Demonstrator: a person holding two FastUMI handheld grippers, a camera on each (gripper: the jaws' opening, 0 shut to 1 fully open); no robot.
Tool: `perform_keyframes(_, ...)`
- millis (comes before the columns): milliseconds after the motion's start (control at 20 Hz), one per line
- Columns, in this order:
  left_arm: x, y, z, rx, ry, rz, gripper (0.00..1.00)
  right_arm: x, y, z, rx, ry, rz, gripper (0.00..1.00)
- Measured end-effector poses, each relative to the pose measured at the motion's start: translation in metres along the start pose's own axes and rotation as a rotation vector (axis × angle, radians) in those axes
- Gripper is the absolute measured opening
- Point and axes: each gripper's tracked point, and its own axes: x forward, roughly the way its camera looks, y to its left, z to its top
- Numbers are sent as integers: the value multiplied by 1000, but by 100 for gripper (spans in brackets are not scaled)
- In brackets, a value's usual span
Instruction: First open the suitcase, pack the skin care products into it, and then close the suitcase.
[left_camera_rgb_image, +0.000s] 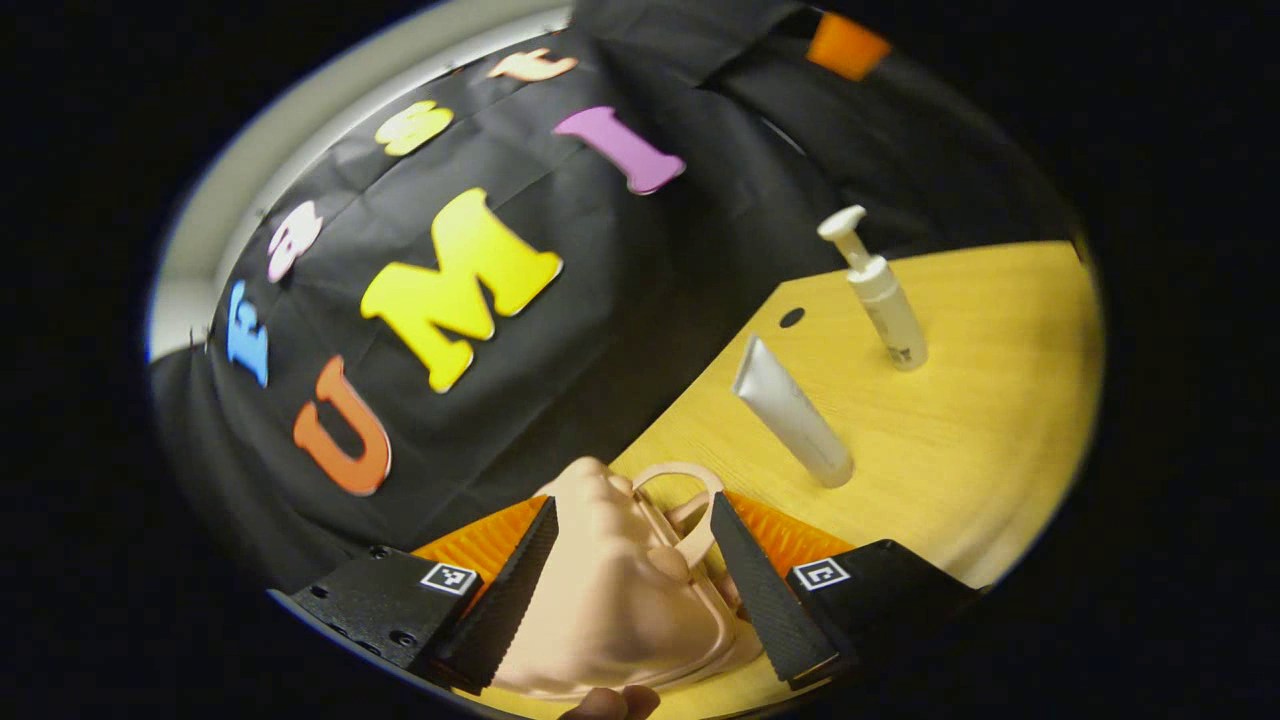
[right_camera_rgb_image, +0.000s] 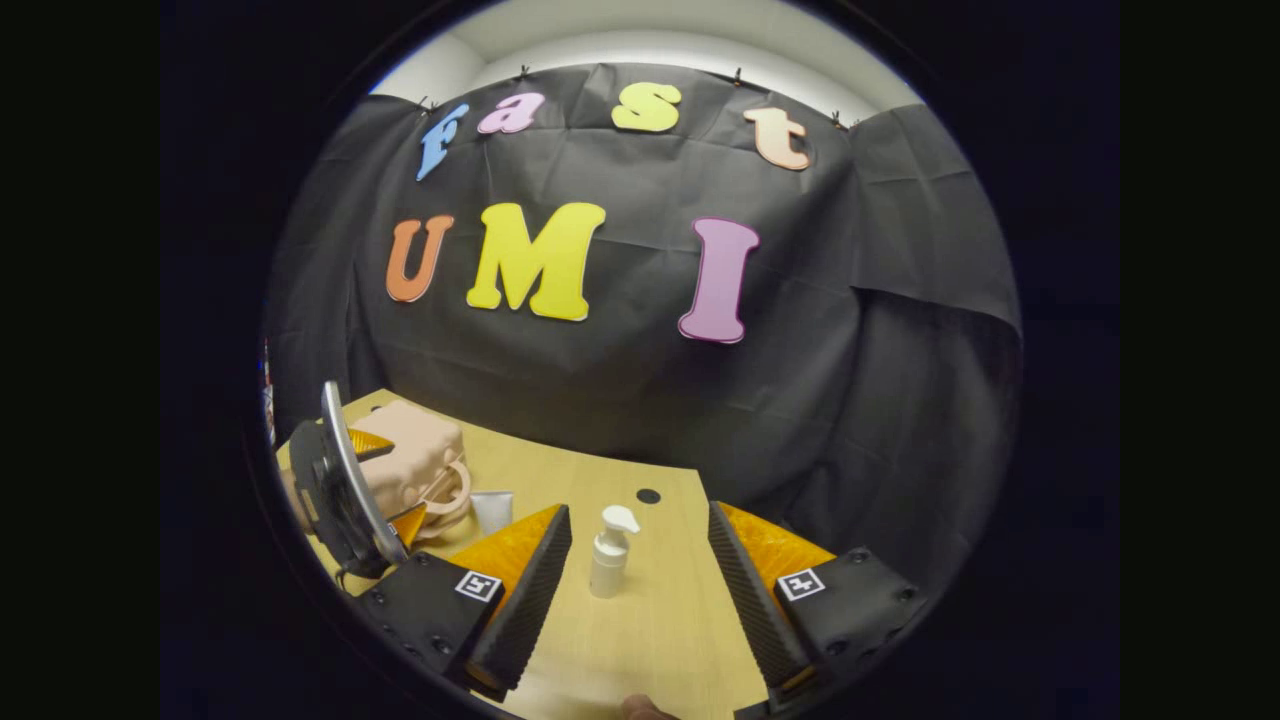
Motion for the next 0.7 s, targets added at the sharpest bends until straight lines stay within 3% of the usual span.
perform_keyframes(150, 13, -17, -7, 181, 25, -17, 97, -1, -18, -5, 5, -2, -13, 81)
perform_keyframes(500, 46, -17, -38, 366, 178, 8, 94, -3, -34, -34, -2, 36, 34, 81)
perform_keyframes(600, 53, -24, -46, 391, 216, -16, 86, -3, -29, -40, -9, 45, 66, 81)
perform_keyframes(700, 52, -30, -58, 413, 281, -23, 68, -2, -26, -42, -25, 46, 96, 81)
